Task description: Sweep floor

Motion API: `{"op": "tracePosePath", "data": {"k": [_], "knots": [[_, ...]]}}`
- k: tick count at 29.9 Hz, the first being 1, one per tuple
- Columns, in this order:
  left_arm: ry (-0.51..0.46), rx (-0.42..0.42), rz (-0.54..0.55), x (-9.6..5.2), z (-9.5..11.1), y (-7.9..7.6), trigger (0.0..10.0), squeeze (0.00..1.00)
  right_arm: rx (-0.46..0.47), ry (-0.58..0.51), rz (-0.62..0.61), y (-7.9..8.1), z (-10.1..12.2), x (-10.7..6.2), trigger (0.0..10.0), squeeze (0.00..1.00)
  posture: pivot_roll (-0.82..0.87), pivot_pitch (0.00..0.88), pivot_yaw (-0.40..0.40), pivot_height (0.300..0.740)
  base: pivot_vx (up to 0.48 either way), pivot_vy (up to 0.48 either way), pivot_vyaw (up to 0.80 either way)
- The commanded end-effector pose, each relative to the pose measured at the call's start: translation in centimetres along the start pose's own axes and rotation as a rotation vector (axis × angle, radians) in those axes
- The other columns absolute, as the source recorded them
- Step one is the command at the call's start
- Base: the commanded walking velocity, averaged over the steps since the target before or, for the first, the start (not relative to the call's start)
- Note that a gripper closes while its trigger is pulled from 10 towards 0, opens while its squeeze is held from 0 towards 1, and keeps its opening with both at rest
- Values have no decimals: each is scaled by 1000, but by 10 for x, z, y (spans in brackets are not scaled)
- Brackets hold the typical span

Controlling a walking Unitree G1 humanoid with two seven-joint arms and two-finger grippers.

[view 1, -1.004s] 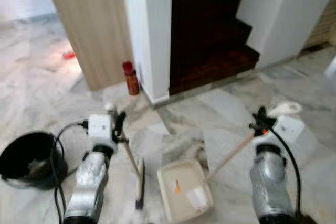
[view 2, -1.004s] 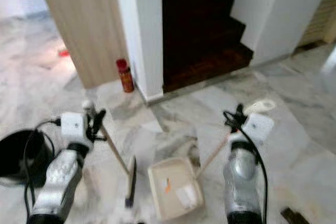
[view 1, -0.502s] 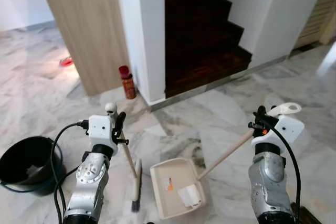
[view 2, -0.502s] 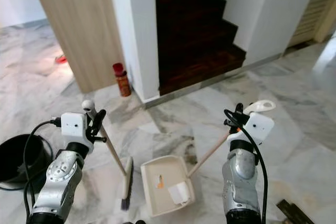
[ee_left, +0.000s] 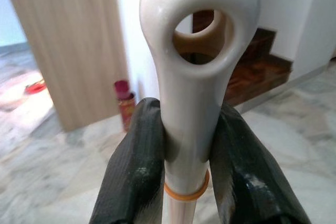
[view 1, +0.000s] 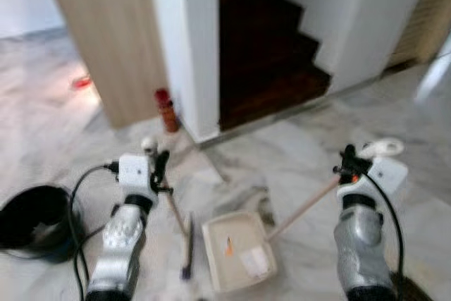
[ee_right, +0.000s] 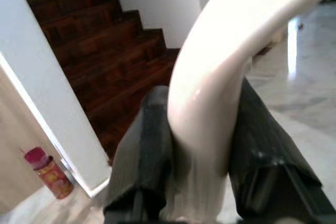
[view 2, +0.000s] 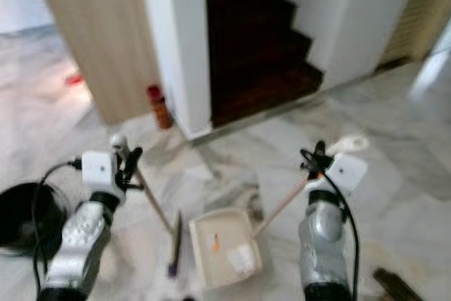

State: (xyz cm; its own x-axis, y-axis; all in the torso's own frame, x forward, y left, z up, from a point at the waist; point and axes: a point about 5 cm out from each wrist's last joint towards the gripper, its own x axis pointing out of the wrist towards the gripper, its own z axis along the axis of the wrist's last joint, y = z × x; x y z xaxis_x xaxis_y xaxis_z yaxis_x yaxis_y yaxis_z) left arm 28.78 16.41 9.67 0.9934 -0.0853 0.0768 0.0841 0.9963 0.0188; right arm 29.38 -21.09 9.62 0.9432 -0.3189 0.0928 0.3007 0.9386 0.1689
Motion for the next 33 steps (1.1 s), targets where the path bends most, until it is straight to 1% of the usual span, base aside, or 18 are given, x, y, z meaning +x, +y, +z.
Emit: {"op": "tracePosePath", "data": {"k": [1, 18, 20, 22, 24, 33], "knots": [[-49, 28, 6, 5, 13, 5, 10000, 0, 32, -34, 18, 8, 7, 2, 10000, 0, -4, 0, 42, 740, 0, 247, 0], [-47, 25, 5, 5, 13, 5, 10000, 0, 23, -34, 21, 8, 7, 2, 10000, 0, 1, 0, 42, 740, 0, 246, 28], [-47, 25, 5, 5, 13, 5, 10000, 0, 26, -35, 23, 8, 7, 2, 10000, 0, 1, 0, 42, 740, 0, 244, 581], [-47, 25, 5, 6, 13, 5, 10000, 0, 49, -31, 17, 9, 6, 2, 10000, 0, 4, 0, 43, 740, 0, 251, 0], [-45, 25, 4, 6, 13, 5, 10000, 0, 49, -28, 15, 9, 5, 2, 10000, 0, 4, 0, 43, 740, 0, 262, 0], [-43, 23, 1, 6, 13, 4, 10000, 0, 35, -26, 15, 9, 5, 1, 10000, 0, 5, 0, 44, 740, 0, 480, 0]]}}
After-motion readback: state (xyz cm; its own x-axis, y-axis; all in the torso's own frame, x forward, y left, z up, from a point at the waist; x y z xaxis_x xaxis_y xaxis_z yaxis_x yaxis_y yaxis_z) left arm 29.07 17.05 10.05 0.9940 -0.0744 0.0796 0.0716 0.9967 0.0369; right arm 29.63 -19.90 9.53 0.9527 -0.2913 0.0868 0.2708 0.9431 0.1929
